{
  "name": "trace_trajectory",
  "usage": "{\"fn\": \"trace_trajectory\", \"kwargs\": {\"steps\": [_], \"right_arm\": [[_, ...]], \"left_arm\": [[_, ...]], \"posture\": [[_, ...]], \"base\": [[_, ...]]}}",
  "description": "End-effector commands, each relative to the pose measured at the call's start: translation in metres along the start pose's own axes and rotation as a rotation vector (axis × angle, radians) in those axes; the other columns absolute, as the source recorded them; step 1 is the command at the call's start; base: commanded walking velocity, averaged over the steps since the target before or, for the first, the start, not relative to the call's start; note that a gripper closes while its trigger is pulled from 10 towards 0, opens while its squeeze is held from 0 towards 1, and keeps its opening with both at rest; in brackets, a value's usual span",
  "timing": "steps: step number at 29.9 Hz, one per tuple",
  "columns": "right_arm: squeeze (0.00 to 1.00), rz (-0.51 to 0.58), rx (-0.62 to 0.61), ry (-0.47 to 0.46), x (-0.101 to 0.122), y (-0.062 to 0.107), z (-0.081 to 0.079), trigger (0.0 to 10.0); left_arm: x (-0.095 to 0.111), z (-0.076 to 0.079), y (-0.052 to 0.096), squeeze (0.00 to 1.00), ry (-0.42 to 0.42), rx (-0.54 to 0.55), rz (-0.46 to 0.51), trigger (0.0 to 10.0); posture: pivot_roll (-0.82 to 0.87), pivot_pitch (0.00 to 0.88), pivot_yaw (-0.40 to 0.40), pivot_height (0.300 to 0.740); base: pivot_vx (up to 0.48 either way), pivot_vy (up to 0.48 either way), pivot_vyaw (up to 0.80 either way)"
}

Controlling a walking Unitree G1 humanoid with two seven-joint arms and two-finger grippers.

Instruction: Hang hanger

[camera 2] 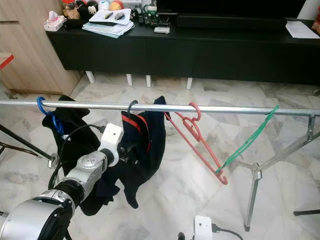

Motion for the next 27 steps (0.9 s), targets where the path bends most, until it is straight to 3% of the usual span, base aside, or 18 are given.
{"fn": "trace_trajectory", "kwargs": {"steps": [1, 27], "right_arm": [[0.00, -0.014, 0.006, -0.004, -0.005, 0.000, -0.002, 10.0], [0.00, 0.012, 0.012, -0.008, 0.011, -0.003, -0.011, 10.0]], "left_arm": [[-0.009, -0.003, 0.004, 0.00, 0.019, 0.007, -0.010, 0.0], [-0.019, -0.011, 0.010, 0.00, 0.042, 0.020, -0.022, 0.0]], "posture": [[-0.04, 0.170, 0.059, 0.740], [-0.02, 0.100, 0.069, 0.740]], "base": [[0.000, 0.000, 0.00], [0.000, 0.000, 0.00]]}}
Point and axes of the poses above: a point about 5 cm out from each wrist's last joint towards the gripper, its own y axis pointing back from the gripper into the wrist, its own x axis along the axis of the wrist's last joint, z = x × y, the point moved 5 cm from there along -y, pointing out of the wrist towards the gripper, and after that the axes turned 5 degrees about -y, right-handed, at the moved point
